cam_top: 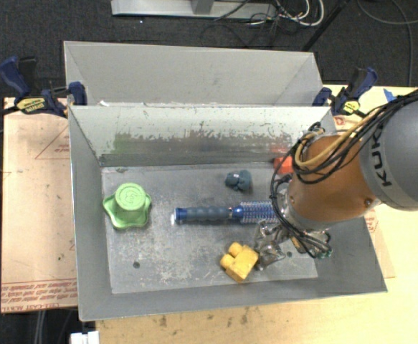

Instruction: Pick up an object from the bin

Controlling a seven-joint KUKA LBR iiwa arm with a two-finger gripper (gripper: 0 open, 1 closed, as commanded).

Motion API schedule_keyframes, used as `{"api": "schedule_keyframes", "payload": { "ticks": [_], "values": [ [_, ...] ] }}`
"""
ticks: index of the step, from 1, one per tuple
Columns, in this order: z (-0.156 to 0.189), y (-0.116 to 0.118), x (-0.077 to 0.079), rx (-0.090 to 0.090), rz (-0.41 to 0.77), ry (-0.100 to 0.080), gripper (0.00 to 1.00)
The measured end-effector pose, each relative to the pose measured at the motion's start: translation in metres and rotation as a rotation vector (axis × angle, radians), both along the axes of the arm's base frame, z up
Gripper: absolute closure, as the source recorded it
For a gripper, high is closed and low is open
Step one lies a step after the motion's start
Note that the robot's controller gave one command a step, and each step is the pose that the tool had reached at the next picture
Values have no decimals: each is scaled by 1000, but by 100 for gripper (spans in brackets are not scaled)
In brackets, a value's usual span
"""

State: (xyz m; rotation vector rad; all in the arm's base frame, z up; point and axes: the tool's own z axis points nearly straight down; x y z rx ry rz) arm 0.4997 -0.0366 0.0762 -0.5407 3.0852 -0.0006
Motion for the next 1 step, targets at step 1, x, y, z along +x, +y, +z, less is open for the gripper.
{"api": "schedule_keyframes", "payload": {
  "ticks": [1],
  "values": [
    [-2, 0, -1, 0, -1, 1, 0]
  ]
}}
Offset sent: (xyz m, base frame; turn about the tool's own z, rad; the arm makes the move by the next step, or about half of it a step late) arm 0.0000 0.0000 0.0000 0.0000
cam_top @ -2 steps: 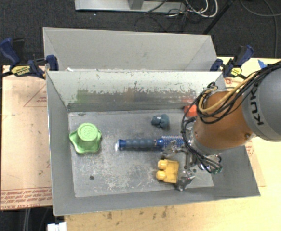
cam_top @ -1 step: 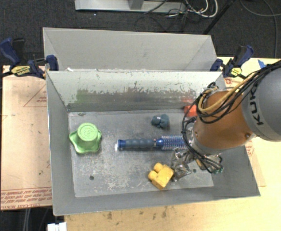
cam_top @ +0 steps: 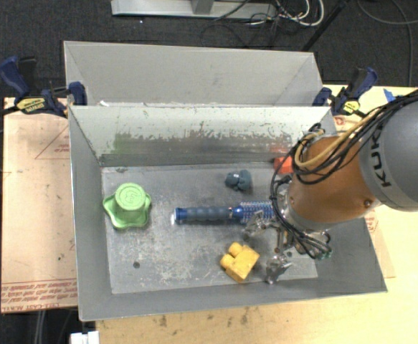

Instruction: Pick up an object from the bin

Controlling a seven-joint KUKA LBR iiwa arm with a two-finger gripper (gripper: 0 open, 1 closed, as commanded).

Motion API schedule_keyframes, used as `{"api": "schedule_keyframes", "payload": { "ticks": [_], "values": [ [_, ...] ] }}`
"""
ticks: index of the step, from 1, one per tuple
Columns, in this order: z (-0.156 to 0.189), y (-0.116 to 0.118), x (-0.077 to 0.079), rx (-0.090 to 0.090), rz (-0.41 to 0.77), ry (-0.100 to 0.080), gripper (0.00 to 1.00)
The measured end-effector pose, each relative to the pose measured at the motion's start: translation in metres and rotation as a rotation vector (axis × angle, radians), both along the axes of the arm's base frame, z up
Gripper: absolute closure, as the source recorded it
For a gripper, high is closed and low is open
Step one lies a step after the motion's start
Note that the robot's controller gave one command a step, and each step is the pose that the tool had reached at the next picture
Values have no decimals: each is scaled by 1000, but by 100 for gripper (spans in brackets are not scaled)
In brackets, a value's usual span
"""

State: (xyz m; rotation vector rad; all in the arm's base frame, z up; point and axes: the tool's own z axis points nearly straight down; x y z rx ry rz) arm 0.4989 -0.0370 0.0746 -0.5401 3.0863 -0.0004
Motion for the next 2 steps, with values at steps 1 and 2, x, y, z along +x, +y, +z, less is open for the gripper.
{"api": "schedule_keyframes", "payload": {
  "ticks": [1, 2],
  "values": [
    [85, 29, -11, 1, 12, 0, 0],
    [0, 40, -4, 0, 102, -9, 0]
  ]
}}
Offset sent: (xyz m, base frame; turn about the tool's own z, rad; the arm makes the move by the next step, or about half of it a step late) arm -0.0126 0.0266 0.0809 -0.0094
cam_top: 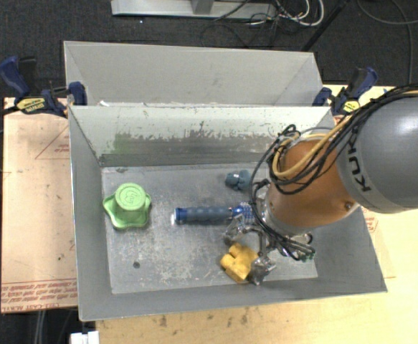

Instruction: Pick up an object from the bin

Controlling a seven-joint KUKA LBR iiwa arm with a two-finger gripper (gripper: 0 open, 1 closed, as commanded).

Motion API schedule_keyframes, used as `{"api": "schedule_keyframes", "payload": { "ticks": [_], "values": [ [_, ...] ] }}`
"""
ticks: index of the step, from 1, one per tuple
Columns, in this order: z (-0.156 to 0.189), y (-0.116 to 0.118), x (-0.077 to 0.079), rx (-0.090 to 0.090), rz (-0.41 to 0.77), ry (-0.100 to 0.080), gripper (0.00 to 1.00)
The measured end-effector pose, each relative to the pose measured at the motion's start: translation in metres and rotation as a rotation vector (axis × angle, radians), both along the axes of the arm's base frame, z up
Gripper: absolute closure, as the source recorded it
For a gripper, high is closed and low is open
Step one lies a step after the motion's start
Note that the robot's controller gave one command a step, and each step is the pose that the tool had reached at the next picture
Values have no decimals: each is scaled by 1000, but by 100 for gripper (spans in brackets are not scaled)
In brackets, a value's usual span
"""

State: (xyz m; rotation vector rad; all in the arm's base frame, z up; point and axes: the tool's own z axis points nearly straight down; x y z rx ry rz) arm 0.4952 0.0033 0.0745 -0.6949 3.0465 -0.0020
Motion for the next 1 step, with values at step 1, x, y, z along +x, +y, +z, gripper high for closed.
{"api": "schedule_keyframes", "payload": {
  "ticks": [1],
  "values": [
    [2, 0, 0, 2, -2, -4, 100]
  ]
}}
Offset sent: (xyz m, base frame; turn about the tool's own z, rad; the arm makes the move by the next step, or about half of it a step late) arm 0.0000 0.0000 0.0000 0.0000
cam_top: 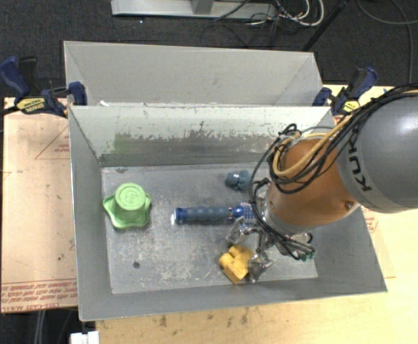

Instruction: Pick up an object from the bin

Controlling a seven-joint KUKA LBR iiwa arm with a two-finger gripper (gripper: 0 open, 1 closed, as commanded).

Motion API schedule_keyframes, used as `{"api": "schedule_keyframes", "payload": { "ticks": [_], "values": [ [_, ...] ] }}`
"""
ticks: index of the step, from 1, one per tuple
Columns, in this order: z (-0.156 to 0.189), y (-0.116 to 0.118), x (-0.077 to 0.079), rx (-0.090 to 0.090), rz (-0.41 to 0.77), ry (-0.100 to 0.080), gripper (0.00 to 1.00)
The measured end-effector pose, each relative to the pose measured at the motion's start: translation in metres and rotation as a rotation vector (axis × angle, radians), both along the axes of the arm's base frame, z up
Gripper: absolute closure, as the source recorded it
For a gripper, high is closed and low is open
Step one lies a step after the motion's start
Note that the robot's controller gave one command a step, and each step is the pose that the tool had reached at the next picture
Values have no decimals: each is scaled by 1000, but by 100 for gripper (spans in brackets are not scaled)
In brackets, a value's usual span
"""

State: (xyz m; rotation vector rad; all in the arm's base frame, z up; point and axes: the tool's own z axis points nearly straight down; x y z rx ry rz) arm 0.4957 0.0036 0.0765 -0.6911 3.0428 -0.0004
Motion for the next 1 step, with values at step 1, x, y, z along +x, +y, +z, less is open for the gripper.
{"api": "schedule_keyframes", "payload": {
  "ticks": [1],
  "values": [
    [186, -15, 18, -4, 2, 9, 100]
  ]
}}
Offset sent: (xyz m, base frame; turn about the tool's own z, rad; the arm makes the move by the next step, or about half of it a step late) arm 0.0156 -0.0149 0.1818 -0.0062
